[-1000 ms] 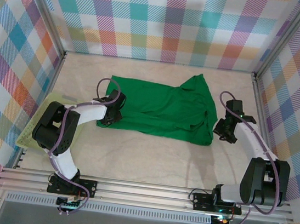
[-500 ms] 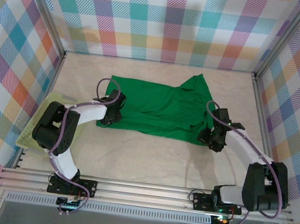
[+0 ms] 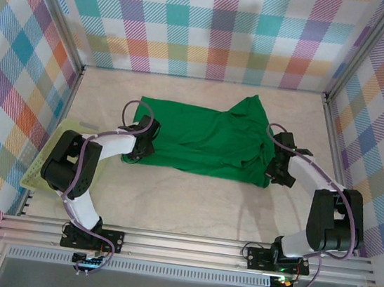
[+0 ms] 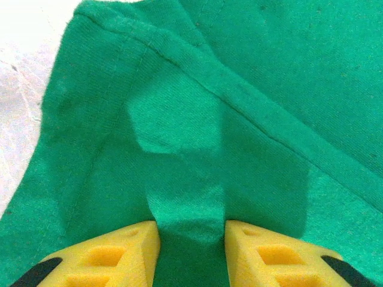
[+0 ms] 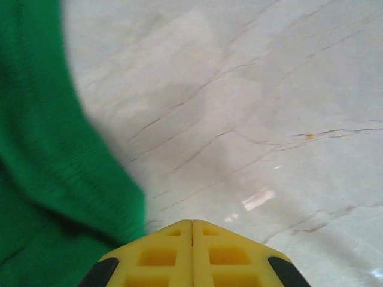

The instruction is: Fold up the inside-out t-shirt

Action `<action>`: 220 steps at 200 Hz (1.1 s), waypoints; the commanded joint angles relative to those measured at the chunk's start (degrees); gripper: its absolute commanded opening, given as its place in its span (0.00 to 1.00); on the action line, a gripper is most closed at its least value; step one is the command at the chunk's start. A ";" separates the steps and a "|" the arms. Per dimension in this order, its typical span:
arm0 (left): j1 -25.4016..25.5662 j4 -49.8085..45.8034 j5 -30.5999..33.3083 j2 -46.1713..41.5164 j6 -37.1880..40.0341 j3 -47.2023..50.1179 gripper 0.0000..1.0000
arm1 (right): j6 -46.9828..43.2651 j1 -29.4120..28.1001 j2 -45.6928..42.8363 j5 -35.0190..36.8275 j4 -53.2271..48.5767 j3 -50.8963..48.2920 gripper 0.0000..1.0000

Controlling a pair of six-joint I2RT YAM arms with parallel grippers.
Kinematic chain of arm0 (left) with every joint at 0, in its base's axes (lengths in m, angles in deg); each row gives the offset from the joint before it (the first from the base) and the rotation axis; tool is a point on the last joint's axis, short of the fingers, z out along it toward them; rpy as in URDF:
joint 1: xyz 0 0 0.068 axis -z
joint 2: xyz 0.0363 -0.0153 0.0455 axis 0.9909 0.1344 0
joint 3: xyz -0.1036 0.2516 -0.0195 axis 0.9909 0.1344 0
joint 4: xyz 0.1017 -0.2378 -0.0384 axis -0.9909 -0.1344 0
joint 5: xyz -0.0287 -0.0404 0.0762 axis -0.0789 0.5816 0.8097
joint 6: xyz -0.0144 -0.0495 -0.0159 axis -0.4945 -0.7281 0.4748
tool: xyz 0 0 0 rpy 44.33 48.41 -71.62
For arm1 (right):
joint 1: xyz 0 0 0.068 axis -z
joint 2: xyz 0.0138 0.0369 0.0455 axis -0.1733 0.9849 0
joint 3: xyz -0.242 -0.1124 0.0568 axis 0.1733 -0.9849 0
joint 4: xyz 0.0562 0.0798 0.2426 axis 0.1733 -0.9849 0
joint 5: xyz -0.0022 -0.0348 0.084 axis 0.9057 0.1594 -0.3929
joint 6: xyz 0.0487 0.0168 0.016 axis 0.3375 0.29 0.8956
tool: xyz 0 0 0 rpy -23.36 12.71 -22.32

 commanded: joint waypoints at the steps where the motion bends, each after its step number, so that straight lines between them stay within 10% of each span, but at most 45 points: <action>1: -1.65 -5.16 0.68 0.95 0.18 2.75 0.35 | -0.61 0.63 -0.95 4.00 -2.53 0.86 0.07; 35: -1.66 -5.00 -0.18 1.25 0.49 2.26 0.35 | -2.05 -0.52 -9.34 -14.05 1.54 -3.38 0.34; 75: -1.66 -4.89 -0.51 1.28 0.52 2.29 0.35 | -0.13 -7.10 -8.38 -19.09 -1.51 -4.57 0.47; 149: -1.66 -4.83 -0.64 1.13 0.44 2.43 0.35 | 1.92 -7.10 1.71 -10.47 1.12 -3.71 0.40; 220: -1.66 -5.17 0.05 1.03 0.48 2.57 0.35 | 1.22 -6.69 6.79 -4.69 0.45 -0.66 0.06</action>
